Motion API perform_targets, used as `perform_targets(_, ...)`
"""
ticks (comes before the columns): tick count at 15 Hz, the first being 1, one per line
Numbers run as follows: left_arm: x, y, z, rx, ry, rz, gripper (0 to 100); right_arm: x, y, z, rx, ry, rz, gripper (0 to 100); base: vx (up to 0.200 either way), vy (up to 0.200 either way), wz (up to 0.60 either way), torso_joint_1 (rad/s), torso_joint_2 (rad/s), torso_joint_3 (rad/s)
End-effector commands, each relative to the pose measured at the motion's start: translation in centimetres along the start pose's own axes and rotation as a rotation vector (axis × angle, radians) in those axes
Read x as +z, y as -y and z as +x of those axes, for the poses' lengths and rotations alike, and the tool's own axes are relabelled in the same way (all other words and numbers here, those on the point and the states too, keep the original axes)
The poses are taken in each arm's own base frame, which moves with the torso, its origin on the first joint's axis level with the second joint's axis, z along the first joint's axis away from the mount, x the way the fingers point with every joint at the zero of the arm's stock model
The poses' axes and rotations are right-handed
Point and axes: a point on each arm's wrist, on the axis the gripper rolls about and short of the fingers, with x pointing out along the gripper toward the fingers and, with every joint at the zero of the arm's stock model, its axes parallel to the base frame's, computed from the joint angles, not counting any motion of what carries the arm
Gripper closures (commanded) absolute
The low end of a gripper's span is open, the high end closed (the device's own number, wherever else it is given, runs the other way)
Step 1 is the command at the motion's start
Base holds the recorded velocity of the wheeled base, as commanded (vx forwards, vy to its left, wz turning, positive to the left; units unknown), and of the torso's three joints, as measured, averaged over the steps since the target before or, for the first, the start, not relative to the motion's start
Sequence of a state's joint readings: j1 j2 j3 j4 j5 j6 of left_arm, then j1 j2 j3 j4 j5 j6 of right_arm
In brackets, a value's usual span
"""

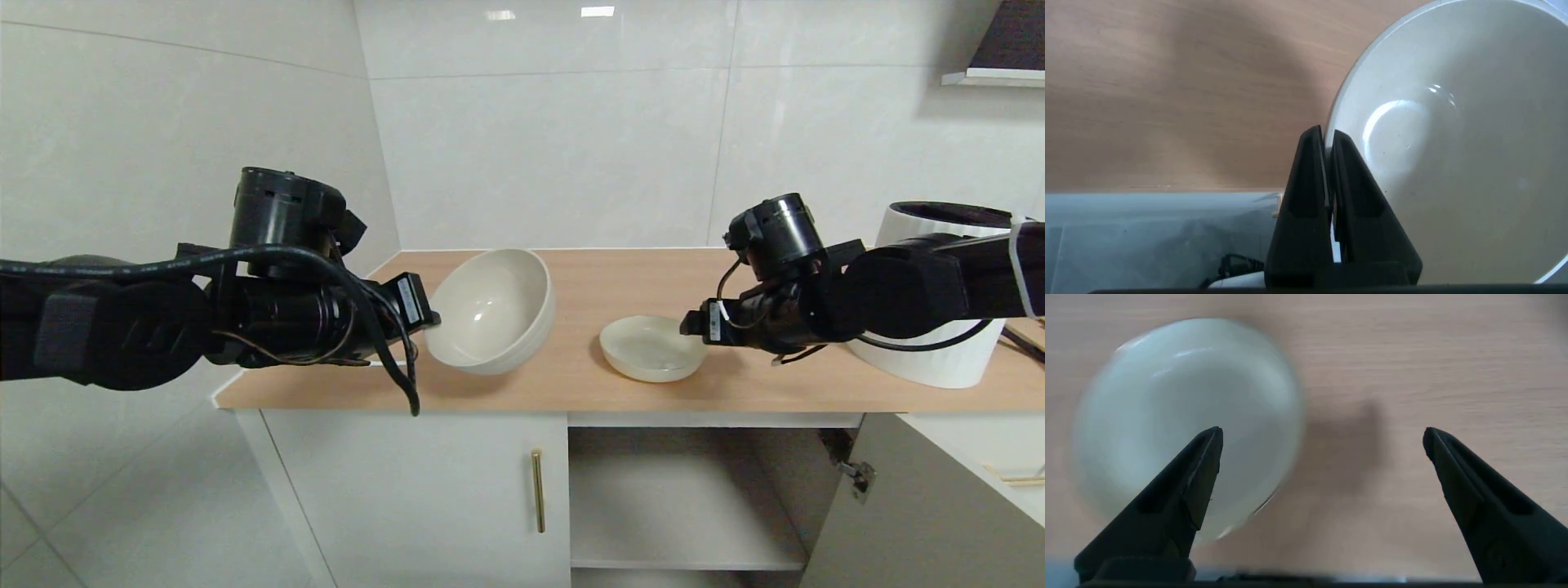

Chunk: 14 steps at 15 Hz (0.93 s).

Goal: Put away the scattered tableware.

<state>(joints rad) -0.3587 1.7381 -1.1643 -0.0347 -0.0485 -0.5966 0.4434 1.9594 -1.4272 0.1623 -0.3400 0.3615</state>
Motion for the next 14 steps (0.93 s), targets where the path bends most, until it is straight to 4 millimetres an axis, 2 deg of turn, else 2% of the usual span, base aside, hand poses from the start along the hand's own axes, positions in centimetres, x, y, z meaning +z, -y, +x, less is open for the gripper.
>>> perform_targets(1,0.2,0.2,-0.6,-0.01,0.014,0.004,100,-0.7,-0.3,1.7,-0.015,-0.031,-0.01,0,0.0,0.0,0.0,0.0,0.0,0.0)
perform_targets(6,0.1,0.1,-0.6,-0.007,0.009,0.004,100,-1.2,-0.6,2.7,-0.022,-0.048,-0.004,0,0.0,0.0,0.0,0.0,0.0,0.0)
perform_targets(7,0.1,0.1,-0.6,-0.007,0.009,0.004,100,-1.1,-0.6,2.7,-0.02,-0.047,-0.004,100,0.0,0.0,0.0,0.0,0.0,0.0)
perform_targets(14,0.1,0.1,-0.6,-0.008,0.01,0.005,100,-0.9,-0.7,2.3,0.008,-0.047,0.015,100,0.0,0.0,0.0,0.0,0.0,0.0)
